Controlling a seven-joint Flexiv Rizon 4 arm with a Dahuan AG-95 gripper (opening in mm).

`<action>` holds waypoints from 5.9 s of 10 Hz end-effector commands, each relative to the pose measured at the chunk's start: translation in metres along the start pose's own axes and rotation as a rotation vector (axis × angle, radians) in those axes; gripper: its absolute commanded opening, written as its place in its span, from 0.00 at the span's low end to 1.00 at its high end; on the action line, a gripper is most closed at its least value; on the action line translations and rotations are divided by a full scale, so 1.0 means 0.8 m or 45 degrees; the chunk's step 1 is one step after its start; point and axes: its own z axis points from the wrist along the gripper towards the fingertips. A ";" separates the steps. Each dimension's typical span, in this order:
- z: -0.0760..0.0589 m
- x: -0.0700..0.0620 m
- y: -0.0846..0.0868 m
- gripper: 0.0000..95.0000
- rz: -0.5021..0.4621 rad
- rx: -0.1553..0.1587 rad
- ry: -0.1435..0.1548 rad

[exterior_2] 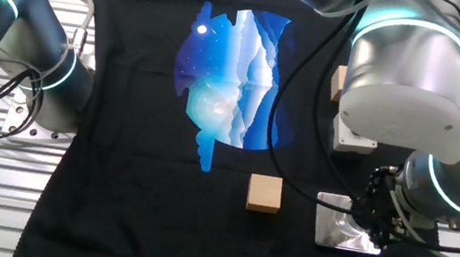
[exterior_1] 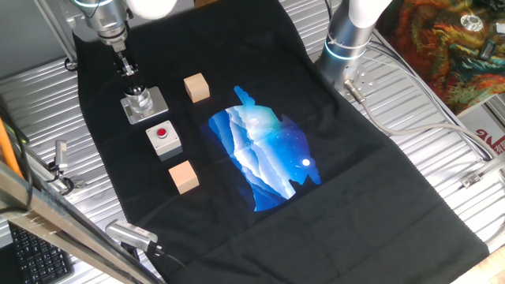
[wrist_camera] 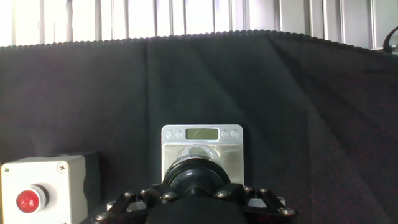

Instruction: Screw the lid onto the jar

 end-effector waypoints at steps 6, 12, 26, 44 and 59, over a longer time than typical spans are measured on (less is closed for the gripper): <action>0.001 0.001 0.000 0.00 0.009 -0.027 0.001; 0.001 0.001 0.000 0.60 -0.044 -0.002 0.006; 0.000 0.000 0.000 0.80 -0.081 -0.003 0.014; -0.022 0.000 0.006 0.80 -0.780 0.061 0.040; -0.033 0.003 0.005 0.40 -0.857 0.081 0.047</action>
